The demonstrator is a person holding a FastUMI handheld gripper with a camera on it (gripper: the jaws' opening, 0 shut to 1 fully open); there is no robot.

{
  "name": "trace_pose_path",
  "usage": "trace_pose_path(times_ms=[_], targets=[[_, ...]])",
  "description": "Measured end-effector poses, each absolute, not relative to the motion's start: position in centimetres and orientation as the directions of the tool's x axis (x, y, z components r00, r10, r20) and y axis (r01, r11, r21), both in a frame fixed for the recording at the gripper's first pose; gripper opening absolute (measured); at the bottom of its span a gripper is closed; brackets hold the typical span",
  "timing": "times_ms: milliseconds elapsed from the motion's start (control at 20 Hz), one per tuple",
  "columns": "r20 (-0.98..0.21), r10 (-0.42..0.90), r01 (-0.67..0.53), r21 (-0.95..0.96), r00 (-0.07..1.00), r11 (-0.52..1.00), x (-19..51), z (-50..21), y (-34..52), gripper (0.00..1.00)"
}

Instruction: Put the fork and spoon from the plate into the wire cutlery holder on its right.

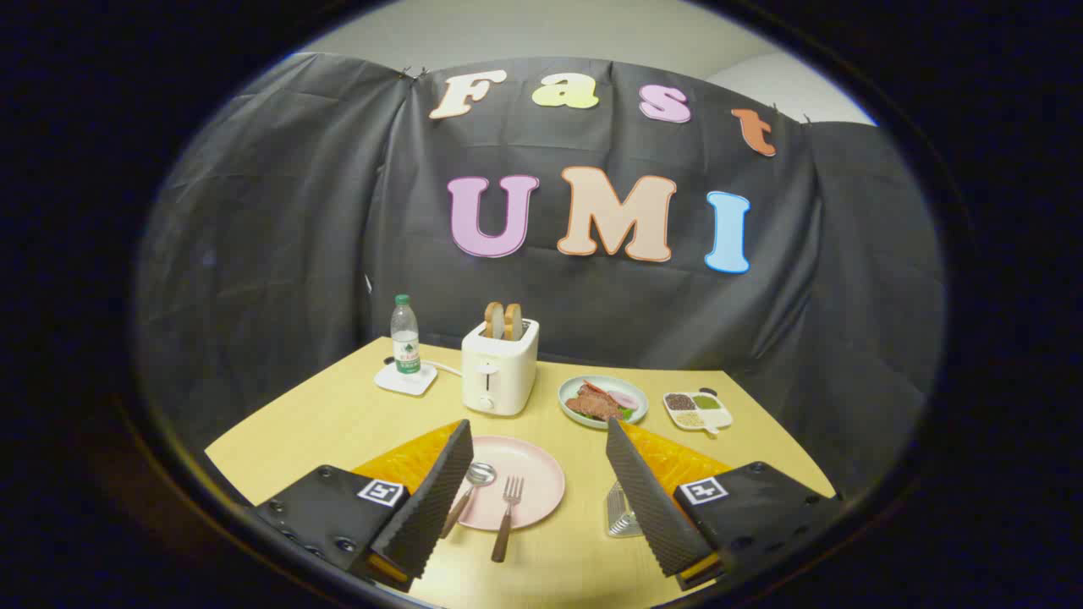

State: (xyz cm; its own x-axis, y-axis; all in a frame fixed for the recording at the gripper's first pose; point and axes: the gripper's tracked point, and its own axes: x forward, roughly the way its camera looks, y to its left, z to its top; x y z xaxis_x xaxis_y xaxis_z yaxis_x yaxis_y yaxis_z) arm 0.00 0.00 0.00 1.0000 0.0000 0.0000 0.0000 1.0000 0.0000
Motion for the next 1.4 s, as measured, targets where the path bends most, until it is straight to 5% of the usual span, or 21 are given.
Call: trace_pose_path(times_ms=[700, 1400], targets=[[0.008, 0.02, -0.02, 0.004, 1.0, 1.0, -0.9, -0.1, 0.0, 1.0], [-0.21, -0.045, 0.052, 0.025, 0.977, 0.998, 0.8, -12.2, 1.4, 1.0]])
